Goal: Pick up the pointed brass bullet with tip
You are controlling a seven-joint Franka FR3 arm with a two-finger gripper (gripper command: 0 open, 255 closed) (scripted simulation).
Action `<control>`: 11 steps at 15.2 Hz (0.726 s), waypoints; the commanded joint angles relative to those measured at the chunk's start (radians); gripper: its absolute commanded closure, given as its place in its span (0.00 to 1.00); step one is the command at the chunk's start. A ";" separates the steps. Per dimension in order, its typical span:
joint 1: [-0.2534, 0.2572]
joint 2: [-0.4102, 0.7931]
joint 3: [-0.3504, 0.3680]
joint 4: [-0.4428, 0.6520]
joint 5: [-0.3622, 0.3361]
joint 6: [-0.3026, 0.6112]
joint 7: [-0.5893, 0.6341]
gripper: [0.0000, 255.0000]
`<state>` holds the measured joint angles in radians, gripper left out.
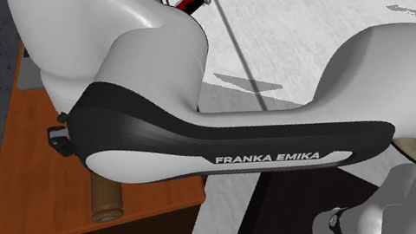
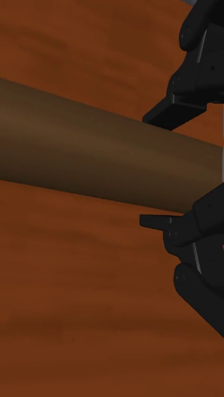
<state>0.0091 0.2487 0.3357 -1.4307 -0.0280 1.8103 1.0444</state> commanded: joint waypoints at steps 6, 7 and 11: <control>0.002 0.005 0.000 0.032 -0.002 -0.029 0.001 1.00; 0.003 0.008 0.001 0.051 -0.003 -0.044 0.002 1.00; 0.010 0.025 0.002 0.128 -0.009 -0.105 0.006 1.00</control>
<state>0.0177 0.2698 0.3373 -1.3234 -0.0358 1.7218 1.0501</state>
